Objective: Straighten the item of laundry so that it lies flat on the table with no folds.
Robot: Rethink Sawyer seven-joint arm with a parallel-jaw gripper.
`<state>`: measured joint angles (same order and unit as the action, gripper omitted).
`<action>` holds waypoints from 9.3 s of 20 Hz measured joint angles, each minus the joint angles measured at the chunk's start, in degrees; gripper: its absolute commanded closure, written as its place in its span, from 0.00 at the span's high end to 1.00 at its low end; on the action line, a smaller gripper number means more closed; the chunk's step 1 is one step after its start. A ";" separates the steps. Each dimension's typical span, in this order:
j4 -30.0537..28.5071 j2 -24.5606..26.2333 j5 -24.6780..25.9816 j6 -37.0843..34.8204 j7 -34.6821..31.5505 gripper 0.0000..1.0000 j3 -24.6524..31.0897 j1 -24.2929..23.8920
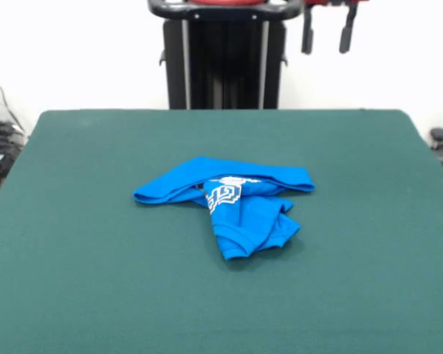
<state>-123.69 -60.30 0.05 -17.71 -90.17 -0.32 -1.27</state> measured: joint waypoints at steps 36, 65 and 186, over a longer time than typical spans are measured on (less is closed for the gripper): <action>2.98 8.44 -0.01 2.98 0.00 1.00 -0.02 -0.63; 3.00 11.00 -0.02 2.99 0.00 1.00 -1.02 -0.48; 10.78 28.56 -25.56 17.78 -30.87 1.00 -13.60 3.24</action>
<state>-112.91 -31.74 -25.51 0.07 -121.04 -13.93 1.97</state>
